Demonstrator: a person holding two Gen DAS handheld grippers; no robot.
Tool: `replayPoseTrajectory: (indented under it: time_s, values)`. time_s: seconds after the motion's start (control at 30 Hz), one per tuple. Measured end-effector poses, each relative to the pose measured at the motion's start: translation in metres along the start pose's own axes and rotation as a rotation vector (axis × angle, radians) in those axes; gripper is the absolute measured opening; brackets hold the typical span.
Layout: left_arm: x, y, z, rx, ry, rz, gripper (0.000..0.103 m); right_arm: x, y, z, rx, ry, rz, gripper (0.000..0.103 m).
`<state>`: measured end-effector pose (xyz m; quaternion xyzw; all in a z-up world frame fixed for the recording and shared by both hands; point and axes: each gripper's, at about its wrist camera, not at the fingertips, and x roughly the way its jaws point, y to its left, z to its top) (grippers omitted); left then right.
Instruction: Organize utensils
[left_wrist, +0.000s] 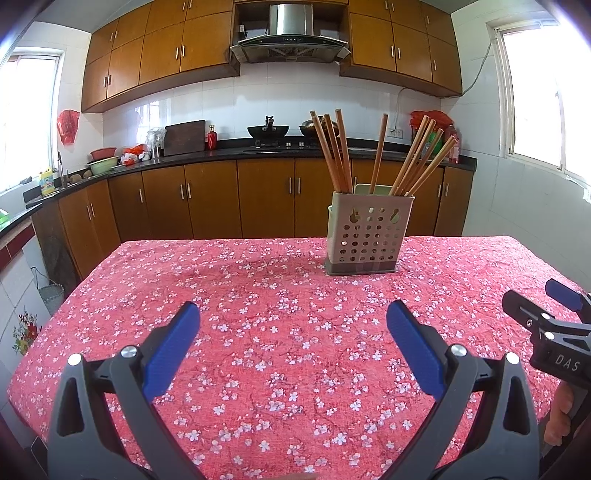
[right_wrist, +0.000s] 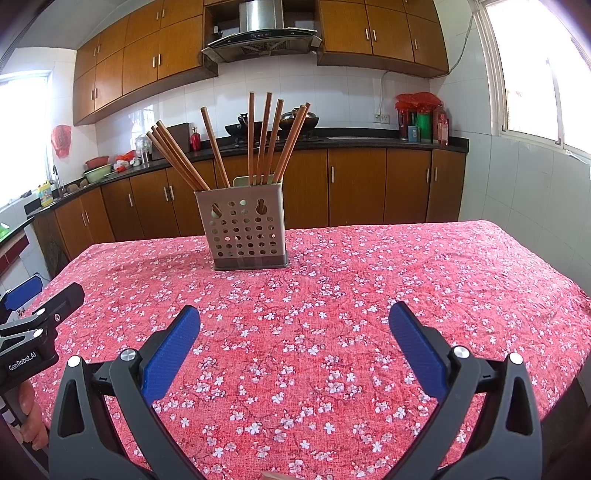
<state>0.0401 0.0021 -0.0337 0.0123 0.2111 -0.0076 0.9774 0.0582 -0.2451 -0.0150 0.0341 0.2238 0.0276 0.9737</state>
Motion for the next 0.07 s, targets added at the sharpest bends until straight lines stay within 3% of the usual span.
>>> replayPoseTrajectory:
  time_s: [0.07]
  values:
    - [0.0008, -0.0004, 0.0011, 0.002, 0.002, -0.003, 0.099, -0.0004, -0.0002, -0.0004, 0.001, 0.000, 0.001, 0.101]
